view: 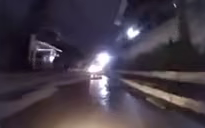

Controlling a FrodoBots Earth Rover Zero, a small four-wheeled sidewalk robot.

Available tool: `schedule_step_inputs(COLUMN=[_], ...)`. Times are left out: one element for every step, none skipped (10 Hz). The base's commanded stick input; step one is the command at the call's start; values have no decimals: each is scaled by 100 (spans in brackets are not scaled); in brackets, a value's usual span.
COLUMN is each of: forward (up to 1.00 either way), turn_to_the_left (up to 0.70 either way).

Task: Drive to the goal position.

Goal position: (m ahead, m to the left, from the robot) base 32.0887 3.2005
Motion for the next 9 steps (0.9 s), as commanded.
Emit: schedule_step_inputs(forward=[70, 70, 70, 70, 70, 70, 70, 70, 70], turn_to_the_left=[-7, 0, 0, 0, 0, 0, 0, 0, 0])
